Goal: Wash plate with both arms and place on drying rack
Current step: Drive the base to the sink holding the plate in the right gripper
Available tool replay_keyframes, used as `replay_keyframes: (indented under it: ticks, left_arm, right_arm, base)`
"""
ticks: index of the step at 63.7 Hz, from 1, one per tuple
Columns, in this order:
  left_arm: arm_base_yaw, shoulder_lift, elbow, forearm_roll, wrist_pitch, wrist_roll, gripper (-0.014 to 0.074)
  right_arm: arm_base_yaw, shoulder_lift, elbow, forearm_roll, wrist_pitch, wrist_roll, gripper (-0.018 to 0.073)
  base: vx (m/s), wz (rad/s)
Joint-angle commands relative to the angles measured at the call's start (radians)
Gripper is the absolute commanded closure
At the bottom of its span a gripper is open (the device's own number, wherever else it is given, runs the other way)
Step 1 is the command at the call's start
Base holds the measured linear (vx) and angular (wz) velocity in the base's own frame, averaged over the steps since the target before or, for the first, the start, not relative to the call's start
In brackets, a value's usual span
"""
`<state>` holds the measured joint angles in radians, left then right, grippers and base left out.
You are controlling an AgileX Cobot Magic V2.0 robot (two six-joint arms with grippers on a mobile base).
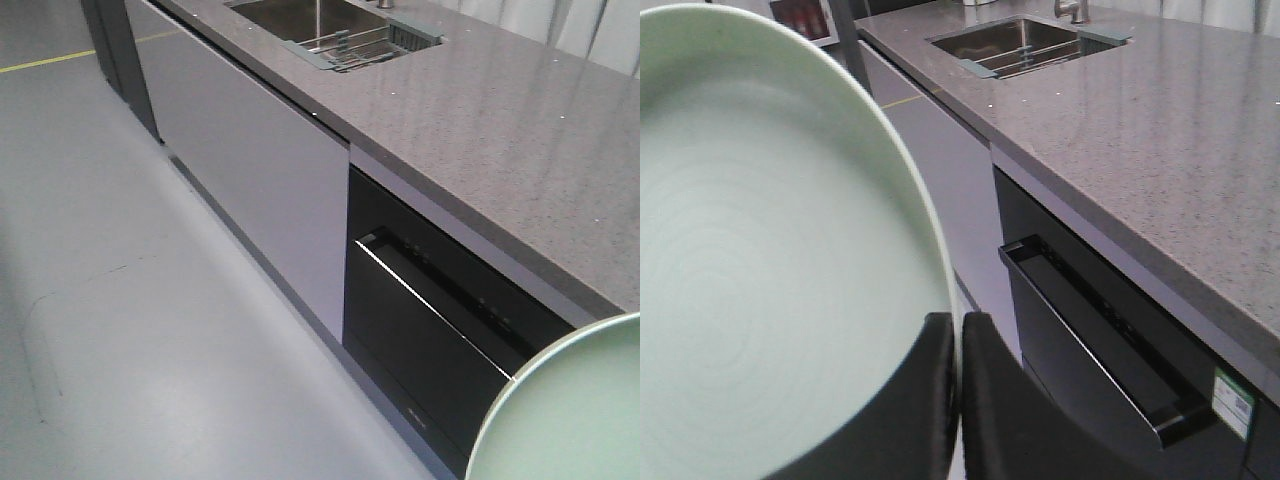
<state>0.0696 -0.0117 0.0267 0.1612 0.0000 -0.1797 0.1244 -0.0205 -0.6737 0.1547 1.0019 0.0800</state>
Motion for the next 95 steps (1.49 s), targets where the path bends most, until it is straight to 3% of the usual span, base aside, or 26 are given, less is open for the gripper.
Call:
replay_keyframes:
  ticks: [1,95]
  left_arm:
    - [-0.004,-0.015,0.016,-0.010,-0.068,-0.003,0.0602]
    - [-0.004,-0.015,0.016,-0.010,-0.068,-0.003,0.0602]
  right_arm:
    - [-0.003,0.004,-0.022,0.004,-0.084,-0.001,0.0561]
    - [-0.003,0.004,-0.022,0.004,-0.084,-0.001,0.0561]
  base:
    - [-0.04,0.41]
    - [0.06,0.47]
